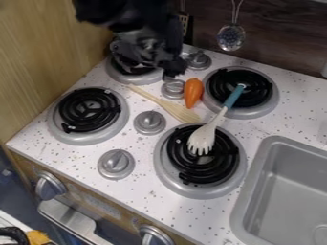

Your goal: Move to pot from the front left burner to the back left burner

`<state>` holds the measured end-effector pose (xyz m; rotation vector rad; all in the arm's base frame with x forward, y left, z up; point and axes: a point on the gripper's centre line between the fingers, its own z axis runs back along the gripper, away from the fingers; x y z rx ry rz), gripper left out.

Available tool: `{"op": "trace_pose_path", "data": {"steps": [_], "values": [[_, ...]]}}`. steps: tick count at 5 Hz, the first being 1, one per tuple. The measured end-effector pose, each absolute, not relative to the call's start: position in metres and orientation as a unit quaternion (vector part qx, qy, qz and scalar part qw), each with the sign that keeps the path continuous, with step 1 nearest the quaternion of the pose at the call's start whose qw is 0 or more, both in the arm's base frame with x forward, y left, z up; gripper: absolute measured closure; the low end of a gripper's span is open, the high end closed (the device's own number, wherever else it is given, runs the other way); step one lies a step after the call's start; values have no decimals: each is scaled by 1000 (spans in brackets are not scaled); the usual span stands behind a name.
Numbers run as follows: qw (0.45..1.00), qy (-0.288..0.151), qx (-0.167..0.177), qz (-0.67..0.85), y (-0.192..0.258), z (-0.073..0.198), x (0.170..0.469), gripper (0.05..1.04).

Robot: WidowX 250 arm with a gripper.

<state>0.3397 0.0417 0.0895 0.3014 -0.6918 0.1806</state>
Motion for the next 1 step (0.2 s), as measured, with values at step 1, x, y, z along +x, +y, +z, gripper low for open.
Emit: {"op": "trace_pose_path", "data": {"steps": [1], "values": [[934, -298, 129, 149, 32, 95, 337, 83]]}}
